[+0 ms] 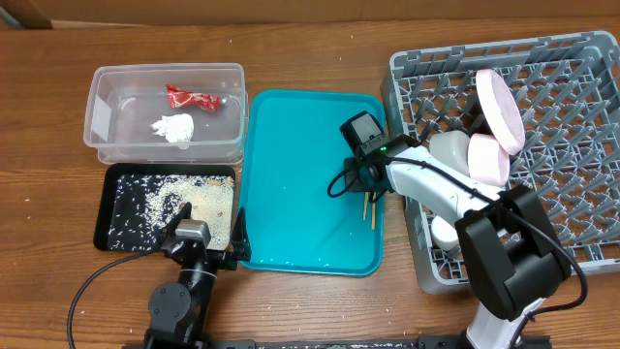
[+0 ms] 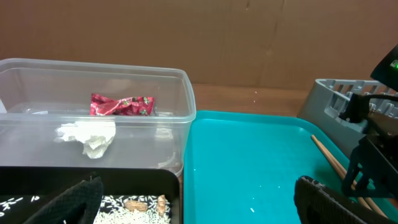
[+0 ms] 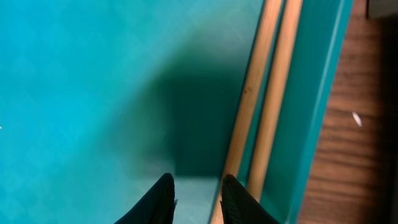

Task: Sort waste into correct bins and load items into the dishwasher
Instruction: 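Grasp the wooden chopsticks on the teal tray with the right gripper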

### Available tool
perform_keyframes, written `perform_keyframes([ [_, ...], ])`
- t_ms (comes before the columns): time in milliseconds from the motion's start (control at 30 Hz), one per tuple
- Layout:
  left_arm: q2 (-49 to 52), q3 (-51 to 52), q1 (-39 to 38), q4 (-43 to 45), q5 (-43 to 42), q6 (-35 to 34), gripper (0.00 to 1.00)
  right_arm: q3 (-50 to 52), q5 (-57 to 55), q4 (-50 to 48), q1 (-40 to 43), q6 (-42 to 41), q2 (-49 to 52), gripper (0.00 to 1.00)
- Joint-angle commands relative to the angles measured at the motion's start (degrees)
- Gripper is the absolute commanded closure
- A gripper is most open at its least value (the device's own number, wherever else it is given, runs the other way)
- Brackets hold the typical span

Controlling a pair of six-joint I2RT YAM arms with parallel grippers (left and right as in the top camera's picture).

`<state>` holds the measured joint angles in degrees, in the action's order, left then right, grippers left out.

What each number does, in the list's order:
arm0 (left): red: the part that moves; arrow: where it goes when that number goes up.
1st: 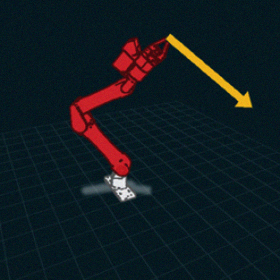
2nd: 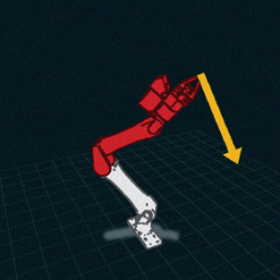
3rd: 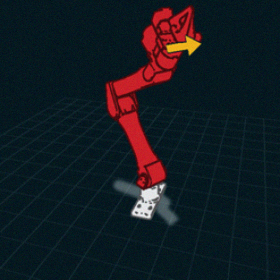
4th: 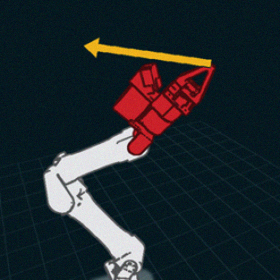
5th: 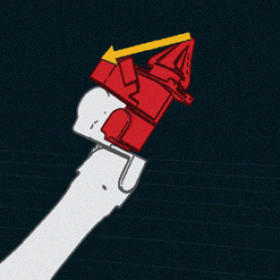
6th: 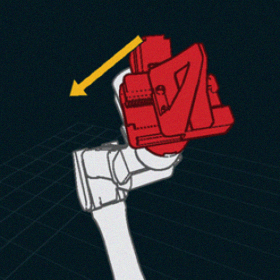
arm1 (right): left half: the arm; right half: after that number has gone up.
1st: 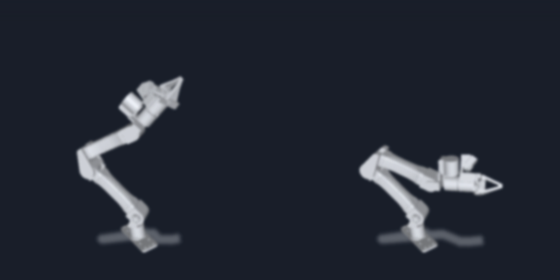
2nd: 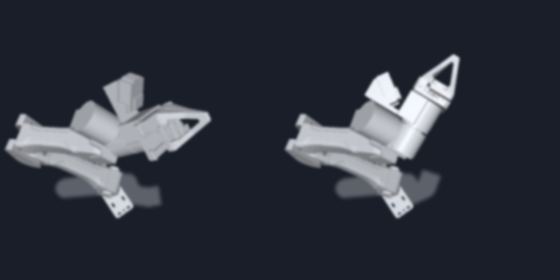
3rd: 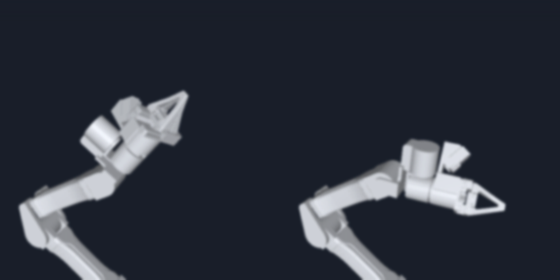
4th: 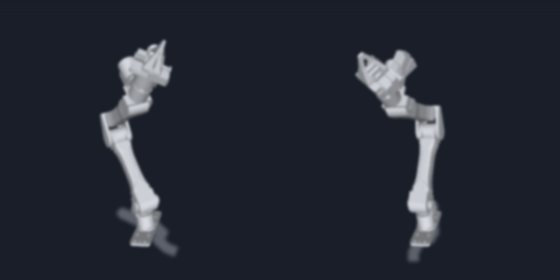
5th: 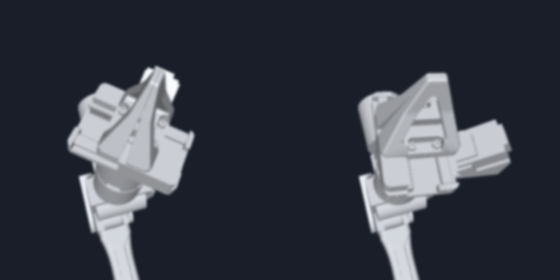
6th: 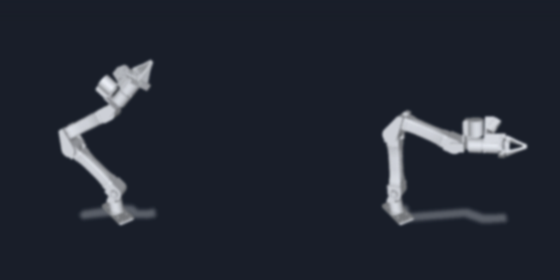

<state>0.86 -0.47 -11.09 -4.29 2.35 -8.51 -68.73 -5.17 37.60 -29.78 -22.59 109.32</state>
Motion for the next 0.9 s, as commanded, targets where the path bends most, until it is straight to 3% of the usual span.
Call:
perform_keyframes([
  [0, -0.50, 0.20, 0.59, 0.17, 0.63, 1.05, 0.00, 0.52, -1.42, 0.17, -0.09, 0.15, 3.54, 0.73],
  [333, -0.50, 0.20, 0.59, 0.17, 0.63, 1.05, 0.00, 0.39, -1.14, 1.36, -1.14, 2.51, 3.39, 0.73],
  [467, -0.50, 0.20, 0.59, 0.17, 0.63, 1.05, 0.00, 0.39, 0.81, 2.86, -1.75, 3.15, 3.30, 0.96],
  [667, -0.50, 0.20, 0.59, 0.17, 0.63, 1.05, 0.00, -2.23, 1.97, 6.49, -3.13, 3.10, -0.50, 0.96],
  [867, -0.50, 0.20, 0.59, 0.17, 0.63, 1.05, 0.00, -7.61, 4.11, 9.22, -3.08, 1.55, -12.50, 0.96],
])
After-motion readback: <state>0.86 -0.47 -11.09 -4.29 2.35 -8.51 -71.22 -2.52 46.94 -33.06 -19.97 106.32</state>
